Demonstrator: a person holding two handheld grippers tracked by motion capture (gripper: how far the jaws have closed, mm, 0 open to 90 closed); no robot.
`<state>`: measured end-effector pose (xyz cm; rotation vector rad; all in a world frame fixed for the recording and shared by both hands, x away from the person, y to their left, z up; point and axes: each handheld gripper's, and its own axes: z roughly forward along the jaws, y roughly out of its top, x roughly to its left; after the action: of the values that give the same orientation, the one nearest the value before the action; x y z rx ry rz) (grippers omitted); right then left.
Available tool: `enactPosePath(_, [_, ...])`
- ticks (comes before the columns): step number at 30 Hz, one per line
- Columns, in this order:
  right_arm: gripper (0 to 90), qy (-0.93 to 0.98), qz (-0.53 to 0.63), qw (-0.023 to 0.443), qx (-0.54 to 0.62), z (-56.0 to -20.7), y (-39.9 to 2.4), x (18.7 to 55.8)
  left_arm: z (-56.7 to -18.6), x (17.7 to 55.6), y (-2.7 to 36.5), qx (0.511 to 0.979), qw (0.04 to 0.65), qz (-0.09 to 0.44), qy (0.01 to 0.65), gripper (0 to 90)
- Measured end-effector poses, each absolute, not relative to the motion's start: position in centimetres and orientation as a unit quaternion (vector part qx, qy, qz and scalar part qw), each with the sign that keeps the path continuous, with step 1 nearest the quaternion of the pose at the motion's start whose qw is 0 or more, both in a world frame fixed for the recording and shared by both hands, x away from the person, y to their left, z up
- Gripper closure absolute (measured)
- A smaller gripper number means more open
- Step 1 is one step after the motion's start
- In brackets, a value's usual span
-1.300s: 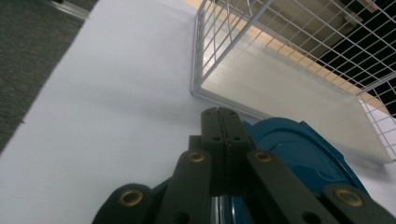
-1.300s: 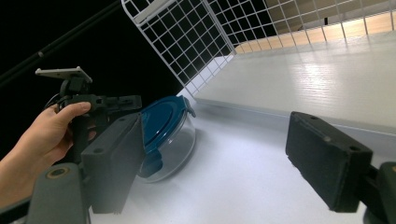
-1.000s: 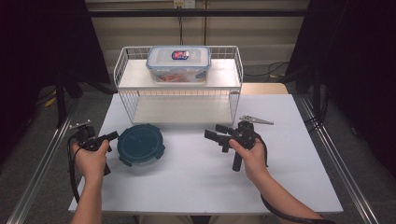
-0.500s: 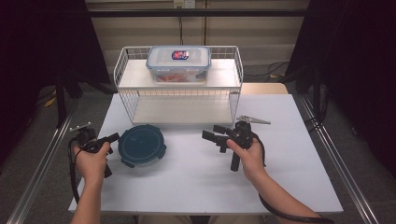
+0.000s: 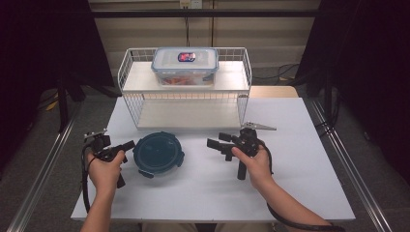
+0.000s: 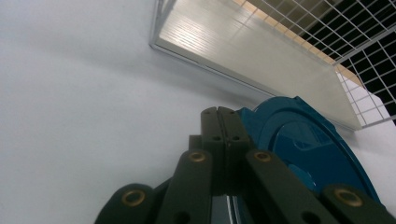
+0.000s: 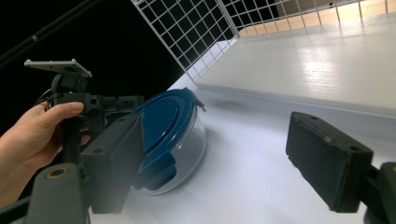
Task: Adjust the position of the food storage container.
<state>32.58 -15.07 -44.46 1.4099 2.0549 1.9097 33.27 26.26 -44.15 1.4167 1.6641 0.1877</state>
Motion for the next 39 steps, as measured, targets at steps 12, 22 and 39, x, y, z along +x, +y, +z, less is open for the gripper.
enactPosePath(12, [19.1, 0.669, 0.595, -0.004, 0.445, -45.2, -15.0, 31.8, -44.2, 31.7, 23.7, 0.586, 0.461, 0.070, 0.663, 90.0])
enactPosePath(22, [19.0, 0.668, 0.592, -0.010, 0.451, -45.6, -14.8, 31.5, -44.3, 31.3, 21.2, 0.597, 0.472, 0.047, 0.647, 90.0])
enactPosePath(39, [21.8, 0.654, 0.582, -0.017, 0.483, -46.4, -16.7, 30.5, -44.6, 31.0, 16.7, 0.626, 0.484, 0.010, 0.612, 90.0])
